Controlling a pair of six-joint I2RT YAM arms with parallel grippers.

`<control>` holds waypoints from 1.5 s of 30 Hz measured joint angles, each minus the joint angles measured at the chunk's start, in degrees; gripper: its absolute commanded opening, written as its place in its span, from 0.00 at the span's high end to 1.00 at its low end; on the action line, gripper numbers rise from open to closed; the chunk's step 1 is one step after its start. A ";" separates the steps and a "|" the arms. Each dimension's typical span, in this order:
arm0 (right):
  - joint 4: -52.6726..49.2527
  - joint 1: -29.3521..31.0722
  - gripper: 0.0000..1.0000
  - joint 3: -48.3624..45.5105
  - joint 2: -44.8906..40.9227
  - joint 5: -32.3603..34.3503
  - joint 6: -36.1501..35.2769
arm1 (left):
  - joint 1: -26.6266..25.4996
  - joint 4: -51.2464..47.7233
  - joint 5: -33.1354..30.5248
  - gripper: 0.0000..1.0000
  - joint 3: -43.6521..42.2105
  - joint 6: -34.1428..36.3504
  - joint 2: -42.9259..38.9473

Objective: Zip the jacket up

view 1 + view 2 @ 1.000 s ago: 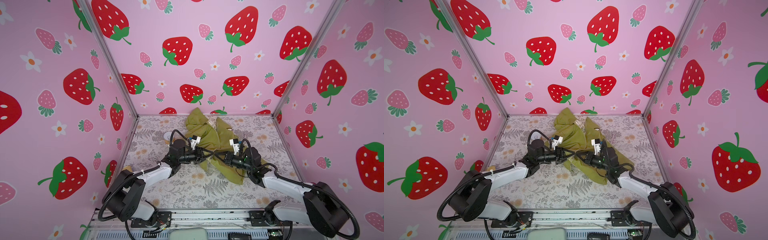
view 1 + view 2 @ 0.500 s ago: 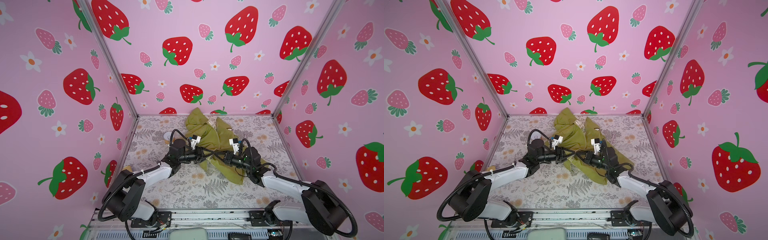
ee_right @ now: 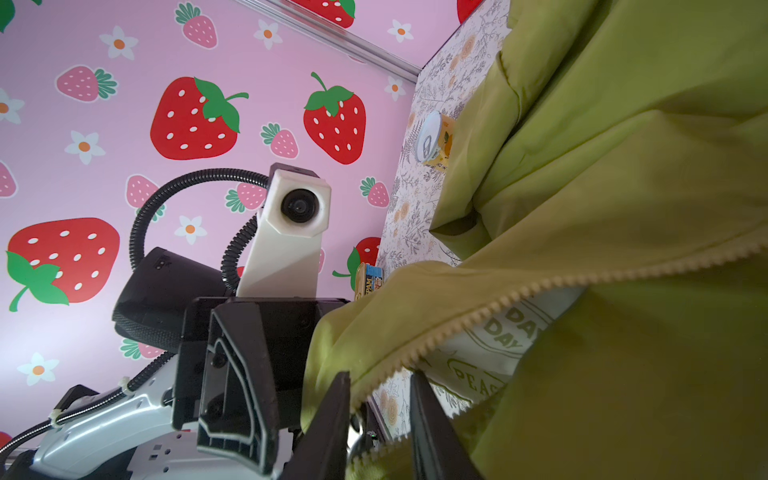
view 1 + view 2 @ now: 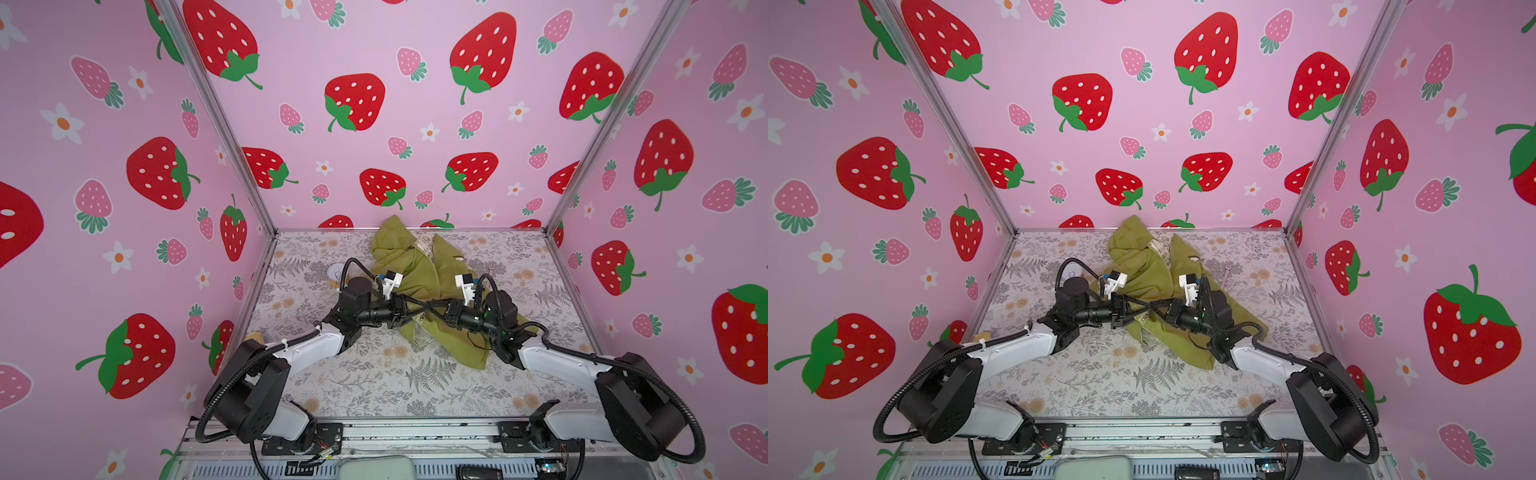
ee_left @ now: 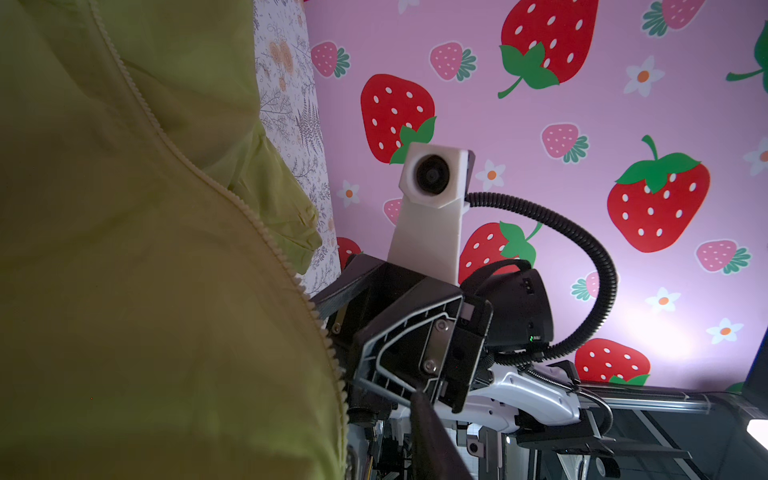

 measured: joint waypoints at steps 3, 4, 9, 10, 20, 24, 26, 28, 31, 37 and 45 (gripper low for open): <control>0.48 0.28 0.72 0.74 0.59 0.00 0.02 | 0.00 -0.02 0.48 0.65 0.02 0.02 0.00; 0.48 0.37 0.72 0.87 0.81 -0.02 0.00 | 0.00 -0.02 0.70 0.65 0.02 0.04 0.00; 0.66 0.70 0.74 1.27 1.84 -0.02 0.04 | 0.00 -0.02 1.18 0.65 0.02 0.07 0.00; 0.63 0.76 0.74 1.27 1.86 -0.02 0.07 | 0.00 -0.02 1.18 0.65 0.02 0.09 0.00; 0.37 0.76 0.77 1.22 0.46 0.00 0.15 | 0.00 -0.07 1.14 0.66 0.02 0.42 0.37; 0.28 0.74 0.78 1.07 -0.55 0.07 0.17 | 0.00 -0.04 1.16 0.66 0.22 0.42 0.74; 0.28 0.76 0.78 1.05 -0.59 0.07 0.17 | 0.00 -0.07 1.11 0.66 0.33 0.42 0.74; 0.31 0.79 0.77 0.83 -0.74 0.04 0.17 | 0.00 -0.07 1.11 0.67 0.33 0.42 0.74; 0.31 0.92 0.73 0.39 -0.85 0.07 0.24 | 0.00 -0.09 1.11 0.67 0.33 0.42 0.74; 0.28 1.01 0.70 0.11 -0.85 0.22 0.17 | 0.00 -0.09 1.18 0.67 0.33 0.44 0.76; 0.13 1.01 0.69 0.09 -0.85 0.24 -0.02 | 0.00 -0.13 1.29 0.69 0.35 0.44 0.90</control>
